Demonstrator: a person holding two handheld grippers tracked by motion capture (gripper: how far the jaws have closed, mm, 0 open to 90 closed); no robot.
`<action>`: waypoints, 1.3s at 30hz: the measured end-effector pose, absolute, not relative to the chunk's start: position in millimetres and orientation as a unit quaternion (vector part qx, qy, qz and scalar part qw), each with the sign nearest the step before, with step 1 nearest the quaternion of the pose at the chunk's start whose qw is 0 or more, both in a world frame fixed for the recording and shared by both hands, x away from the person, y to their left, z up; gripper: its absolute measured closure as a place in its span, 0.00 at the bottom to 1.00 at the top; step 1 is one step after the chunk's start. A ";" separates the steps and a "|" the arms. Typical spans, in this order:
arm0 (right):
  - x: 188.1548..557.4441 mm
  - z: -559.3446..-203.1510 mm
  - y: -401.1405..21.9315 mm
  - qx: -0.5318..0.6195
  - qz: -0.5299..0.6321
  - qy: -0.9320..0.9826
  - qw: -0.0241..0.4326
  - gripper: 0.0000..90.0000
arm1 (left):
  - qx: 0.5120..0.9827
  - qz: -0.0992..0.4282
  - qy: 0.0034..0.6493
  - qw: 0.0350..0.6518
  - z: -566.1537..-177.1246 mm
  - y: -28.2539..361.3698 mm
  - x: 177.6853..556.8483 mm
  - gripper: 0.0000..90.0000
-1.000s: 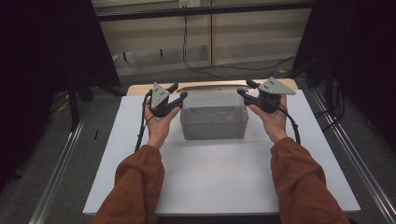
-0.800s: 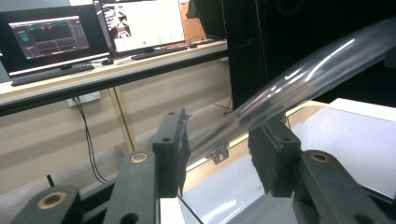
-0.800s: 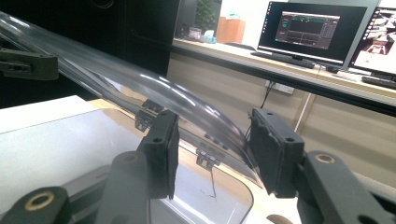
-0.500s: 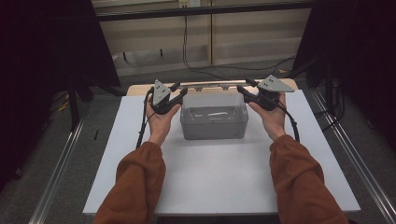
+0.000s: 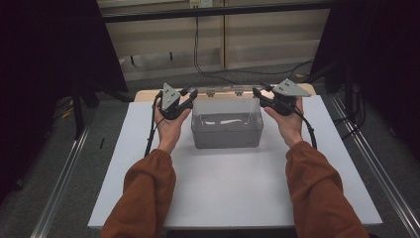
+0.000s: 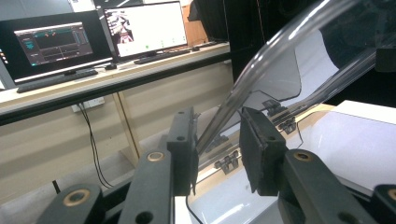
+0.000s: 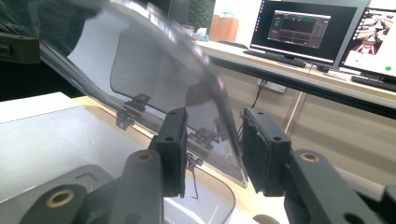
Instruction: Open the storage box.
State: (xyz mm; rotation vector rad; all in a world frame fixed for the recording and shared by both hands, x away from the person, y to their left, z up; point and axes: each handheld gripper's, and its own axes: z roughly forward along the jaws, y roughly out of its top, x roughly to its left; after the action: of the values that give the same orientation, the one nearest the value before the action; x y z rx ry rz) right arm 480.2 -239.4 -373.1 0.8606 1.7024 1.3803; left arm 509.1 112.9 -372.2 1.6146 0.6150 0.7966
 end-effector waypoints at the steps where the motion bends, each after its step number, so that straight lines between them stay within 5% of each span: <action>1: 481.1 -374.1 -240.0 0.337 0.541 0.668 0.384 0.71 | 0.693 0.341 0.262 0.579 -371.5 112.7 509.2 0.74; 39: 511.0 -369.9 -243.0 0.347 0.540 0.668 0.377 0.73 | 0.694 0.350 0.270 0.568 -367.6 108.1 534.7 0.78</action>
State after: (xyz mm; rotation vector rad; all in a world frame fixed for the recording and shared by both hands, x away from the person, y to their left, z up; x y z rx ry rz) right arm 511.0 -243.0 -369.9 0.8872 1.7071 1.3800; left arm 534.7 108.1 -367.6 1.6300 0.6338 0.8231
